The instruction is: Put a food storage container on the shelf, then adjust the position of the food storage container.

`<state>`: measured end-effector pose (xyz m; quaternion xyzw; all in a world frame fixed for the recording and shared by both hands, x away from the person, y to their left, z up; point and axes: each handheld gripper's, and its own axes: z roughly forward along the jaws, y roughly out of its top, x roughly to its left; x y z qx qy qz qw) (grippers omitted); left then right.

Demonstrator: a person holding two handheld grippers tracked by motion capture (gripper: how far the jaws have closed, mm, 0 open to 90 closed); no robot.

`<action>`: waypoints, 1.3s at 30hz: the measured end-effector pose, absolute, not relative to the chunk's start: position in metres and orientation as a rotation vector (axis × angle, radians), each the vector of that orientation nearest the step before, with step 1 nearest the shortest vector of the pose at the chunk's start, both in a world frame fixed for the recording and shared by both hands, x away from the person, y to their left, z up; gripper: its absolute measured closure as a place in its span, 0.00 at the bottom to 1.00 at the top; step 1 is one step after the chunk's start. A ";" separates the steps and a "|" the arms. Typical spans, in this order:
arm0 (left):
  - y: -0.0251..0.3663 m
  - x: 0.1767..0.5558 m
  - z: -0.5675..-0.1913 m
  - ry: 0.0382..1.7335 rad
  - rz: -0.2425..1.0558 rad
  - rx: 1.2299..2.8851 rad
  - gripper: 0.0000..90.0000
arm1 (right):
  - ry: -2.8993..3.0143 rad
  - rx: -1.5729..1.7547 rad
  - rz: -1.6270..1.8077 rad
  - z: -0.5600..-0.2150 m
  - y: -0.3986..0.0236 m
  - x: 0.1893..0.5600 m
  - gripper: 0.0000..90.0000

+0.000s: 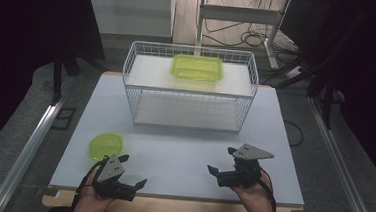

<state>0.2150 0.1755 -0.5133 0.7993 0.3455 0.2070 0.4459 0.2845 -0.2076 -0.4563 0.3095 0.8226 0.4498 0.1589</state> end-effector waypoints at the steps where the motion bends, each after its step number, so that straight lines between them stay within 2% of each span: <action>1: 0.175 0.215 -0.514 0.852 0.518 1.982 0.04 | 2.349 0.882 1.281 -0.459 -0.208 0.284 0.09; 10: 0.172 0.215 -0.515 0.855 0.539 2.028 0.05 | 2.390 0.874 1.188 -0.484 -0.209 0.285 0.09; 18: 0.174 0.219 -0.509 0.898 0.540 2.047 0.02 | 2.382 0.914 1.185 -0.487 -0.214 0.291 0.09; 22: 0.180 0.220 -0.502 0.899 0.573 2.044 0.08 | 2.381 0.937 1.173 -0.489 -0.218 0.295 0.09; 27: 0.195 0.223 -0.494 0.897 0.543 1.998 0.39 | 2.380 0.933 1.166 -0.489 -0.218 0.295 0.09; 36: 0.227 0.232 -0.482 1.030 0.573 1.938 0.85 | 2.396 0.922 1.147 -0.490 -0.217 0.296 0.10; 39: 0.240 0.235 -0.481 1.075 0.603 1.930 0.97 | 2.399 0.918 1.142 -0.490 -0.217 0.296 0.10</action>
